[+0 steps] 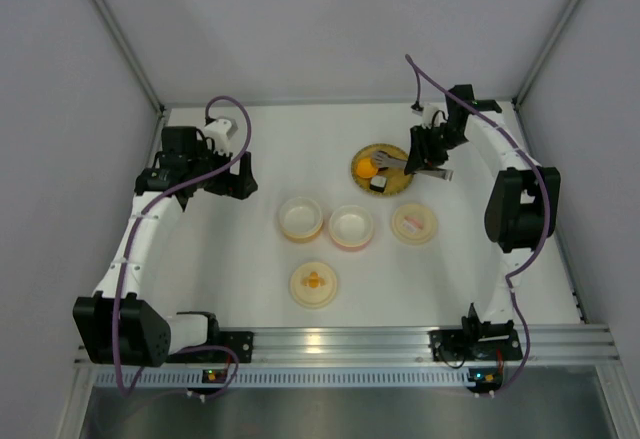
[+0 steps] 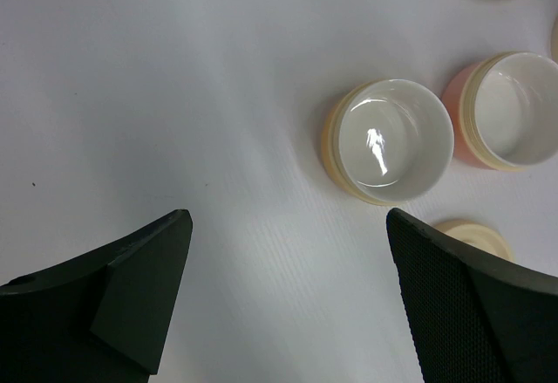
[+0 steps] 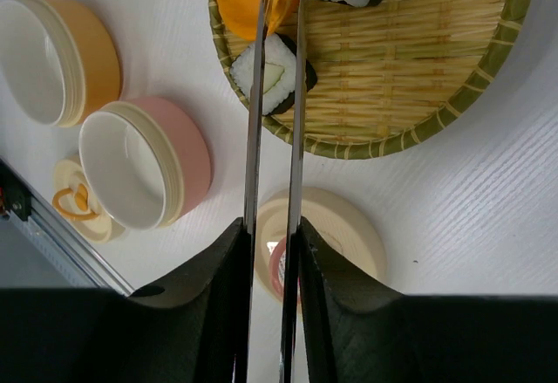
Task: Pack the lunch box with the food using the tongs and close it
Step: Pick up the fake food from the plate.
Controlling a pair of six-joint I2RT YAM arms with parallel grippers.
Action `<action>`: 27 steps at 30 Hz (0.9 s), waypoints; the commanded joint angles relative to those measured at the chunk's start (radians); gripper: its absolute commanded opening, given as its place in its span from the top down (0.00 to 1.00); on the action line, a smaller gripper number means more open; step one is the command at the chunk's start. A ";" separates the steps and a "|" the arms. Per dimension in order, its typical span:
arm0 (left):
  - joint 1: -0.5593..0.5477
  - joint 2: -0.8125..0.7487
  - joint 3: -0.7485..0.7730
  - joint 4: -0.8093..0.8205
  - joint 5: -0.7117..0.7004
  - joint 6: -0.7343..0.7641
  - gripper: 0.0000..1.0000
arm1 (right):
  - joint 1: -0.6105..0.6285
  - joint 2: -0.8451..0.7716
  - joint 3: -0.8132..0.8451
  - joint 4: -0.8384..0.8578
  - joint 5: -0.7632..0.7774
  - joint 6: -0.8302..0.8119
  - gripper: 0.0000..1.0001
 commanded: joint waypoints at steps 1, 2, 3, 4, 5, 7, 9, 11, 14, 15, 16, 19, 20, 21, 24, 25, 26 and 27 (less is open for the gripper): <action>0.006 0.009 0.001 0.038 0.021 -0.008 0.02 | 0.019 -0.002 -0.007 0.026 -0.051 -0.003 0.73; 0.006 0.009 0.001 0.038 0.021 -0.008 0.02 | 0.019 -0.001 -0.009 0.026 -0.049 -0.007 0.76; 0.006 0.008 0.001 0.038 0.021 -0.006 0.02 | 0.019 -0.001 -0.011 0.025 -0.049 -0.008 0.79; 0.004 0.008 0.001 0.038 0.020 -0.006 0.02 | 0.018 -0.001 -0.012 0.020 -0.048 -0.010 0.86; 0.004 0.009 0.003 0.038 0.019 -0.006 0.02 | 0.018 -0.002 -0.012 0.017 -0.049 -0.008 0.90; 0.006 0.008 0.004 0.036 0.018 -0.006 0.02 | 0.016 -0.008 -0.011 0.011 -0.052 -0.005 1.00; 0.006 0.006 0.006 0.033 0.018 -0.006 0.02 | 0.012 -0.019 -0.009 0.009 -0.060 0.004 1.00; 0.004 0.003 0.007 0.028 0.016 -0.006 0.02 | 0.004 -0.047 0.000 0.008 -0.068 0.015 1.00; 0.006 0.000 0.016 0.019 0.015 -0.008 0.02 | -0.019 -0.088 0.026 0.002 -0.094 0.030 1.00; 0.004 -0.003 0.019 0.019 0.009 -0.013 0.02 | -0.023 -0.111 0.031 0.002 -0.103 0.035 1.00; 0.006 -0.003 0.022 0.018 0.007 -0.016 0.02 | -0.028 -0.123 0.042 0.000 -0.114 0.039 1.00; 0.006 -0.011 0.029 0.018 0.004 -0.020 0.02 | -0.027 -0.160 0.057 -0.007 -0.146 0.043 1.00; 0.006 -0.014 0.030 0.018 0.001 -0.023 0.02 | -0.028 -0.168 0.058 -0.010 -0.155 0.044 1.00; 0.006 -0.011 0.033 0.016 -0.002 -0.029 0.02 | -0.027 -0.174 0.060 -0.014 -0.166 0.046 1.00; 0.007 -0.008 0.049 0.001 0.001 -0.034 0.02 | -0.024 -0.206 0.063 -0.029 -0.213 0.032 1.00; 0.009 -0.005 0.053 -0.004 0.016 -0.036 0.02 | -0.011 -0.211 0.066 -0.041 -0.227 0.015 1.00; 0.010 -0.003 0.064 -0.010 0.024 -0.039 0.02 | -0.002 -0.217 0.069 -0.052 -0.230 0.003 1.00; 0.018 -0.002 0.072 -0.014 0.033 -0.046 0.02 | 0.012 -0.220 0.072 -0.061 -0.229 -0.013 1.00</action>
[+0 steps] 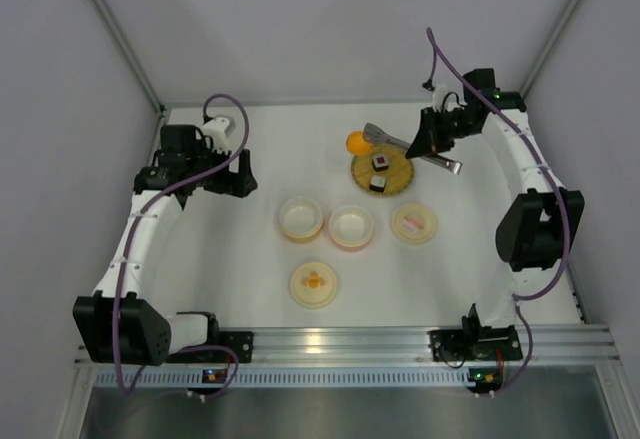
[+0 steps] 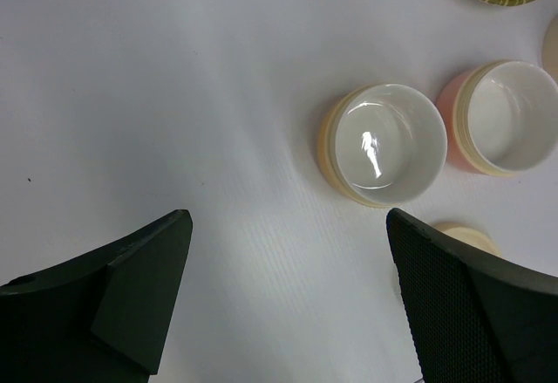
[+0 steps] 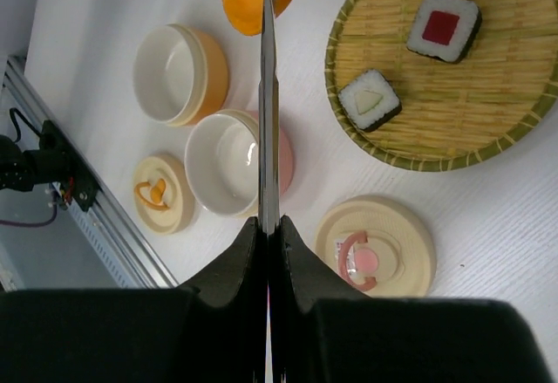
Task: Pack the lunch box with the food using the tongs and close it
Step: Place the fake food in the packing box.
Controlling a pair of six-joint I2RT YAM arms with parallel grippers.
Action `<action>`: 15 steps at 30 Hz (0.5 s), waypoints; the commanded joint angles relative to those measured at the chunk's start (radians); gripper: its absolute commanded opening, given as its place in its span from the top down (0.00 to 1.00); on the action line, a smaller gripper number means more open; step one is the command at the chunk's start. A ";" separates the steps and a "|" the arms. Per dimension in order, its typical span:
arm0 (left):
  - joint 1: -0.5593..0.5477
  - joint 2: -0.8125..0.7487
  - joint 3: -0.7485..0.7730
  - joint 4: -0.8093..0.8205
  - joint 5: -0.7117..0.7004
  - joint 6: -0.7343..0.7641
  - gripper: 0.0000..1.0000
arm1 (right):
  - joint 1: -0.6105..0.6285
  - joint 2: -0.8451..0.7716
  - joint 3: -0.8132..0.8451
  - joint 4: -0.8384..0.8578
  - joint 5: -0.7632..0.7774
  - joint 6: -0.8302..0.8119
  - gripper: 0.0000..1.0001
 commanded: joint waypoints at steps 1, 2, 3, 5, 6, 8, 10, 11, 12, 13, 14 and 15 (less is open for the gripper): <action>0.023 -0.004 0.065 -0.013 0.047 -0.025 0.02 | 0.057 -0.055 0.059 -0.066 -0.069 -0.076 1.00; 0.040 0.004 0.080 -0.019 0.068 -0.032 0.02 | 0.069 -0.054 0.065 -0.082 -0.064 -0.094 1.00; 0.044 0.009 0.088 -0.023 0.077 -0.038 0.02 | 0.085 -0.051 0.066 -0.093 -0.061 -0.111 1.00; 0.110 0.024 0.100 -0.028 0.141 -0.051 0.02 | 0.125 -0.049 0.065 -0.117 -0.057 -0.150 1.00; 0.123 0.032 0.109 -0.031 0.163 -0.058 0.02 | 0.138 -0.051 0.062 -0.120 -0.052 -0.160 1.00; 0.136 0.050 0.117 -0.043 0.183 -0.058 0.02 | 0.188 -0.051 0.053 -0.131 -0.037 -0.193 1.00; 0.136 0.061 0.123 -0.049 0.186 -0.054 0.02 | 0.241 -0.049 0.049 -0.136 -0.011 -0.214 1.00; 0.136 0.064 0.123 -0.051 0.188 -0.055 0.02 | 0.260 -0.049 0.049 -0.134 0.000 -0.220 1.00; 0.136 0.069 0.123 -0.053 0.194 -0.057 0.02 | 0.277 -0.043 0.049 -0.140 0.008 -0.230 1.00; 0.136 0.070 0.123 -0.053 0.195 -0.054 0.02 | 0.310 -0.040 0.049 -0.143 0.023 -0.239 1.00; 0.138 0.069 0.125 -0.051 0.195 -0.054 0.02 | 0.324 -0.035 0.049 -0.142 0.031 -0.243 1.00; 0.138 0.070 0.126 -0.049 0.194 -0.052 0.02 | 0.356 -0.026 0.049 -0.148 0.040 -0.248 1.00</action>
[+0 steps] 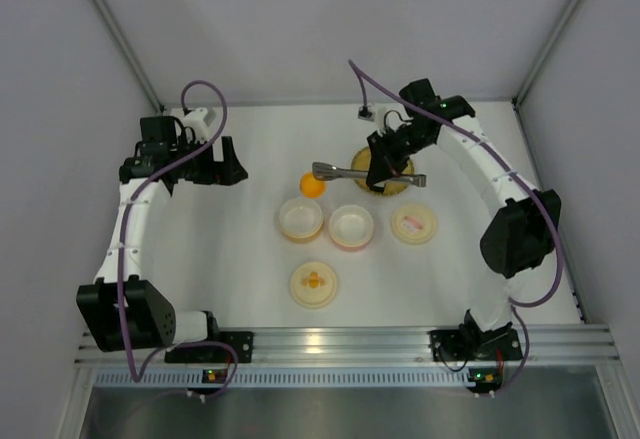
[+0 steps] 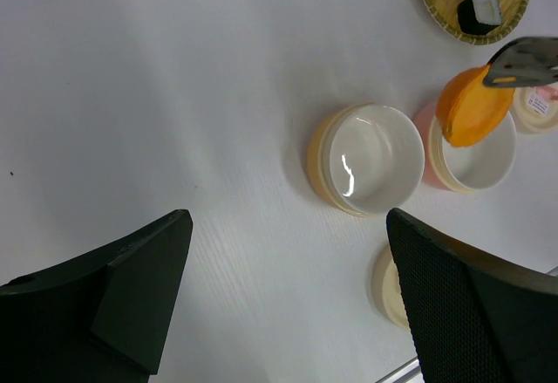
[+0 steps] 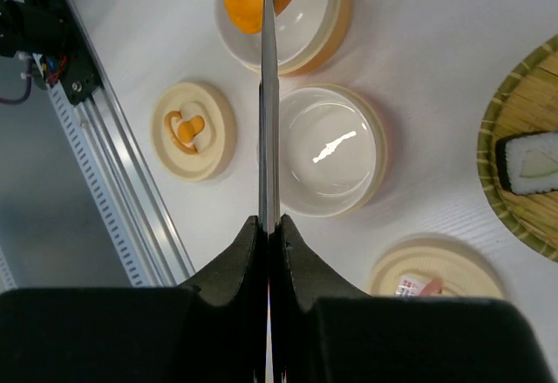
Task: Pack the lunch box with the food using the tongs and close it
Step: Place the fake food in the packing box.
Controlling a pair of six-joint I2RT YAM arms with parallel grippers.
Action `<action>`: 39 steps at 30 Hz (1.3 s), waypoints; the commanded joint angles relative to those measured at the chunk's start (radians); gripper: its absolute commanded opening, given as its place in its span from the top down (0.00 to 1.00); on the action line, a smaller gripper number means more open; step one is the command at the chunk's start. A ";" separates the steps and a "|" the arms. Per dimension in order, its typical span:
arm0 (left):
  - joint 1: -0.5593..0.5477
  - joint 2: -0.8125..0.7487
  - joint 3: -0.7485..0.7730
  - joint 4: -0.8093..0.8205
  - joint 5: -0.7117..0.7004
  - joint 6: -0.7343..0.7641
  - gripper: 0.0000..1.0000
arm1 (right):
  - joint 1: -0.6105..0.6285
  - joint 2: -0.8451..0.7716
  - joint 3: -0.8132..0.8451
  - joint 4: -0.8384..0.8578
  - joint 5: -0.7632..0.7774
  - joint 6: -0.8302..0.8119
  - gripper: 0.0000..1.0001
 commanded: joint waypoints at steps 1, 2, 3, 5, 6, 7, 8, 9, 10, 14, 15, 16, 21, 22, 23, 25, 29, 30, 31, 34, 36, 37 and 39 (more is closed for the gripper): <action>0.001 -0.005 0.040 -0.004 0.042 -0.006 0.02 | 0.078 -0.006 0.025 -0.046 0.032 -0.070 1.00; 0.000 -0.003 0.042 -0.004 0.039 -0.003 0.02 | 0.092 -0.002 0.023 -0.046 0.040 -0.073 1.00; 0.001 -0.003 0.043 -0.001 0.036 -0.001 0.02 | 0.104 0.007 0.022 -0.043 0.052 -0.075 1.00; 0.000 -0.003 0.043 0.002 0.028 0.000 0.02 | 0.133 0.018 0.017 -0.040 0.077 -0.078 1.00; 0.000 -0.003 0.043 0.004 0.029 0.002 0.02 | 0.144 0.030 0.017 -0.040 0.078 -0.079 1.00; 0.000 0.000 0.043 0.005 0.029 0.002 0.02 | 0.150 0.034 0.018 -0.037 0.081 -0.081 1.00; 0.001 0.001 0.042 0.007 0.029 0.002 0.02 | 0.155 0.040 0.018 -0.035 0.086 -0.079 1.00; 0.001 0.002 0.040 0.007 0.029 0.002 0.02 | 0.165 0.049 0.018 -0.032 0.092 -0.081 1.00; 0.001 0.006 0.039 0.010 0.031 0.000 0.02 | 0.172 0.053 0.017 -0.026 0.103 -0.082 1.00; 0.003 0.008 0.033 0.019 0.037 -0.006 0.02 | 0.182 0.080 0.006 0.011 0.123 -0.073 1.00; 0.001 0.009 0.030 0.020 0.039 -0.004 0.01 | 0.182 0.093 0.011 0.014 0.123 -0.070 1.00; -0.002 0.008 0.025 0.022 0.040 -0.006 0.02 | 0.184 0.102 0.014 0.017 0.121 -0.067 1.00; 0.001 0.006 0.011 0.030 0.028 0.005 0.02 | 0.195 0.135 0.022 0.040 0.124 -0.059 1.00; 0.001 0.006 0.007 0.028 0.025 0.008 0.02 | 0.196 0.138 0.022 0.042 0.121 -0.059 1.00; 0.001 0.006 0.005 0.028 0.025 0.010 0.02 | 0.201 0.141 0.022 0.043 0.123 -0.059 1.00; 0.001 0.009 0.004 0.031 0.025 0.010 0.01 | 0.213 0.147 0.017 0.055 0.129 -0.056 1.00; 0.001 0.014 -0.003 0.036 0.031 0.008 0.02 | 0.231 0.158 0.015 0.066 0.135 -0.056 1.00; 0.003 0.015 -0.004 0.039 0.031 0.008 0.02 | 0.234 0.164 0.017 0.066 0.137 -0.056 1.00; 0.001 0.017 -0.004 0.040 0.033 0.007 0.02 | 0.238 0.165 0.018 0.068 0.137 -0.056 1.00; 0.001 0.020 -0.007 0.042 0.033 0.008 0.02 | 0.244 0.178 0.020 0.071 0.146 -0.053 1.00; 0.003 0.021 -0.006 0.042 0.033 0.011 0.02 | 0.247 0.185 0.020 0.074 0.150 -0.055 1.00; 0.001 0.021 -0.006 0.042 0.031 0.011 0.02 | 0.247 0.187 0.022 0.077 0.154 -0.055 0.99; 0.001 0.023 -0.006 0.043 0.031 0.013 0.02 | 0.248 0.198 0.022 0.082 0.158 -0.055 0.97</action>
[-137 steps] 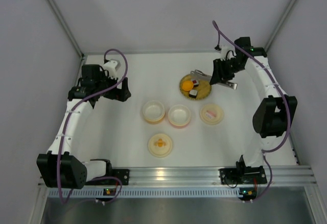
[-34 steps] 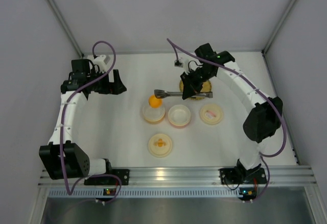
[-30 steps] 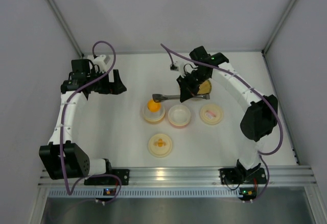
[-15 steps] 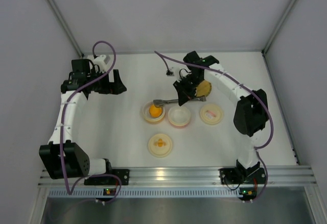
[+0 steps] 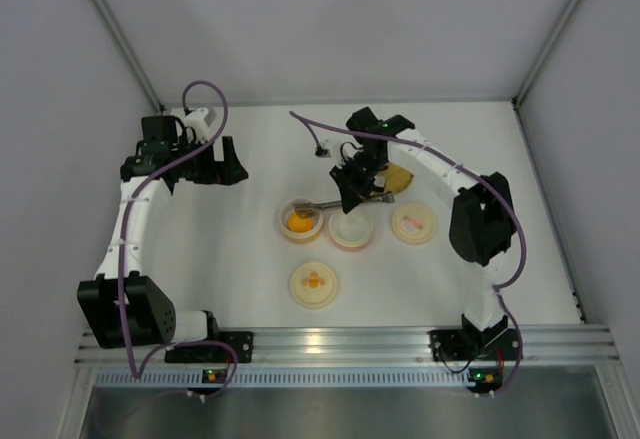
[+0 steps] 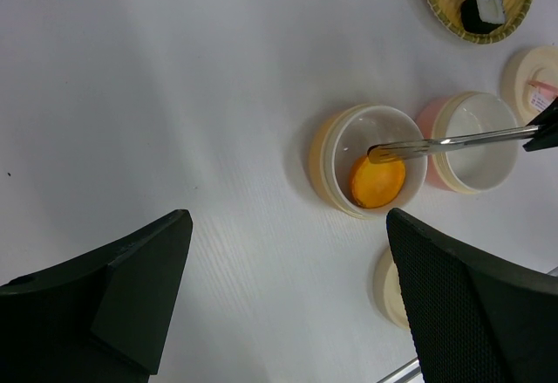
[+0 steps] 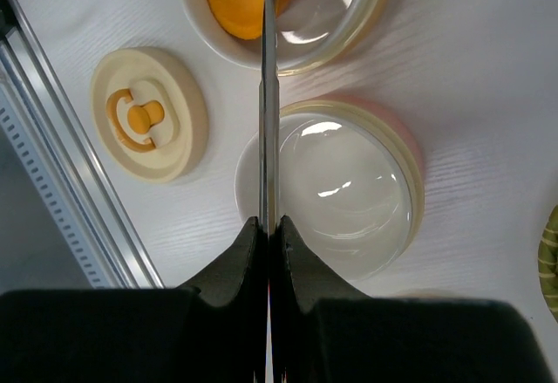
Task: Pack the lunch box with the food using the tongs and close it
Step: Place the fake food in the packing box.
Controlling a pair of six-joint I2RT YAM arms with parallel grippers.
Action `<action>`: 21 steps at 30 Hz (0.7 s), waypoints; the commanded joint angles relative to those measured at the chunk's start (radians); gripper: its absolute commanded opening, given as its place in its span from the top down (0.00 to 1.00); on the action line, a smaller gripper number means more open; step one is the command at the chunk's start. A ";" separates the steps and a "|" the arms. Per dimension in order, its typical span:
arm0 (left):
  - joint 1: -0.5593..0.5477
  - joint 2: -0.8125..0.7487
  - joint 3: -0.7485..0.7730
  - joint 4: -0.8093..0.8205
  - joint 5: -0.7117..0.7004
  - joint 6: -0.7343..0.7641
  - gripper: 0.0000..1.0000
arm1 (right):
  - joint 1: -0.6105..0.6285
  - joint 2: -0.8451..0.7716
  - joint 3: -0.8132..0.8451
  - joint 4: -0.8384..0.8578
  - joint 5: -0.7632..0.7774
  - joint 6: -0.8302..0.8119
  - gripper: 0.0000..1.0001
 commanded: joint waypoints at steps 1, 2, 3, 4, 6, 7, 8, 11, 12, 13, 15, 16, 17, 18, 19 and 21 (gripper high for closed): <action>0.003 0.004 -0.006 0.038 0.028 0.012 0.02 | 0.027 0.018 0.025 0.048 -0.010 -0.002 0.96; 0.002 0.003 -0.006 0.038 0.028 0.013 0.02 | 0.028 0.021 0.025 0.050 -0.009 -0.002 0.96; 0.003 0.004 -0.006 0.038 0.028 0.015 0.02 | 0.031 0.027 0.027 0.048 -0.009 -0.004 0.92; 0.002 0.004 -0.006 0.038 0.028 0.015 0.02 | 0.033 0.029 0.028 0.050 -0.004 -0.004 0.90; 0.002 0.006 -0.008 0.038 0.028 0.016 0.02 | 0.034 0.033 0.031 0.051 -0.001 -0.002 0.85; 0.002 0.007 -0.008 0.038 0.028 0.018 0.02 | 0.036 0.033 0.035 0.051 0.002 -0.001 0.83; 0.002 0.007 -0.008 0.038 0.028 0.018 0.02 | 0.037 0.036 0.041 0.051 0.005 -0.001 0.80; 0.003 0.007 -0.008 0.040 0.028 0.016 0.02 | 0.037 0.038 0.051 0.047 0.008 0.001 0.75; 0.002 0.007 -0.008 0.040 0.028 0.016 0.02 | 0.039 0.039 0.056 0.045 0.011 0.001 0.73; 0.000 0.009 -0.008 0.038 0.031 0.015 0.02 | 0.039 0.039 0.059 0.044 0.014 0.004 0.71; 0.002 0.007 -0.006 0.035 0.034 0.015 0.02 | 0.037 0.035 0.068 0.041 0.016 0.008 0.68; 0.002 0.004 -0.005 0.031 0.035 0.015 0.02 | 0.037 0.032 0.074 0.041 0.016 0.011 0.66; 0.002 0.001 -0.003 0.027 0.035 0.018 0.02 | 0.039 0.029 0.079 0.033 0.016 0.011 0.65; 0.003 -0.002 0.000 0.026 0.035 0.018 0.02 | 0.039 0.026 0.096 0.029 0.018 0.013 0.62; 0.003 -0.003 0.003 0.023 0.034 0.021 0.02 | 0.037 0.024 0.105 0.024 0.019 0.015 0.61; 0.002 -0.013 0.008 0.015 0.029 0.025 0.02 | 0.037 0.017 0.130 0.010 0.022 0.015 0.59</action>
